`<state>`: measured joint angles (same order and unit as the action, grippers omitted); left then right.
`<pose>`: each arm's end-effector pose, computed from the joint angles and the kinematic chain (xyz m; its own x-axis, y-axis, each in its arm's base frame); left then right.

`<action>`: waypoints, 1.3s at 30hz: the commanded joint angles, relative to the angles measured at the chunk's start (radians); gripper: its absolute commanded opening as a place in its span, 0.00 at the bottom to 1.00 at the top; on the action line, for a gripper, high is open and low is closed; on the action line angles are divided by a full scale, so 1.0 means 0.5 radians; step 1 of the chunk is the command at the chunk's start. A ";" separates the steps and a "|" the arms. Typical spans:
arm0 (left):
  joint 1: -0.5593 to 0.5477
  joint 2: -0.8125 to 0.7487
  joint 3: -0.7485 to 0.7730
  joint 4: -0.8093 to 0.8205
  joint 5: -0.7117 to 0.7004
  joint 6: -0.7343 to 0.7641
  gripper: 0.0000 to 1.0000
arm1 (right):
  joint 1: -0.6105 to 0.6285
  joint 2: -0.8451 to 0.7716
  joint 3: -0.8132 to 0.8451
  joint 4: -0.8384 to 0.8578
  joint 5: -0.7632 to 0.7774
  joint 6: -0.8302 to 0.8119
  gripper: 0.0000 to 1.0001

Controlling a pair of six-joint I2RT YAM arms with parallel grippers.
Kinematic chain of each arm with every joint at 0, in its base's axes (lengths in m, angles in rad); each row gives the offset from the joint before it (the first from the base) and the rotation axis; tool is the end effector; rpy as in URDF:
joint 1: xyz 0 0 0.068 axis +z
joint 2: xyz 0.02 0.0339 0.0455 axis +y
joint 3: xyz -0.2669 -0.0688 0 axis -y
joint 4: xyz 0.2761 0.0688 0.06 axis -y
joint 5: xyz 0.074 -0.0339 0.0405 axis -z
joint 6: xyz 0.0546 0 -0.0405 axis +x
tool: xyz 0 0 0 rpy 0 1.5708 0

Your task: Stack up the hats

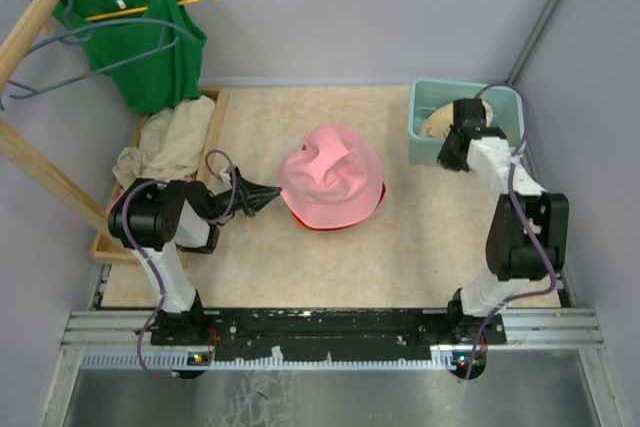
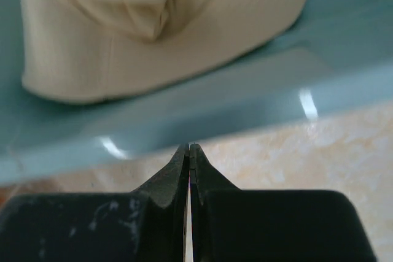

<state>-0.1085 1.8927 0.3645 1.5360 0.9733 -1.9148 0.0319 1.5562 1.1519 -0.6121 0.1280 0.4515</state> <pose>0.2743 -0.0753 0.0942 -0.8337 -0.4419 0.3312 -0.2904 -0.1592 -0.9436 0.3610 0.0045 0.2180 -0.7491 0.4091 -0.5210 0.4027 0.9057 0.1320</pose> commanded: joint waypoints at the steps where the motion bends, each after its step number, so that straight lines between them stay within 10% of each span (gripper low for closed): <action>1: 0.037 0.055 0.089 0.508 0.033 -0.025 0.00 | -0.104 0.284 0.343 0.236 0.158 -0.043 0.00; 8: 0.078 0.139 0.207 0.508 0.072 -0.074 0.00 | -0.117 0.663 0.776 0.278 0.134 -0.079 0.00; 14: 0.097 0.225 0.292 0.509 0.142 -0.106 0.00 | -0.122 0.416 0.578 0.530 -0.698 -0.023 0.00; 18: 0.097 0.250 0.297 0.508 0.186 -0.119 0.00 | -0.127 0.045 0.067 0.887 -1.389 0.273 0.33; 24: 0.097 0.247 0.313 0.493 0.218 -0.134 0.00 | -0.134 -0.210 -0.530 1.737 -1.963 0.926 0.46; 39: 0.096 0.224 0.308 0.468 0.223 -0.124 0.00 | 0.046 0.008 -0.615 2.097 -2.063 1.105 0.47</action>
<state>-0.0692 2.0109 0.5102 1.5372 1.0679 -1.9781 0.0158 1.5448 0.8299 0.3634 -0.8711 0.9901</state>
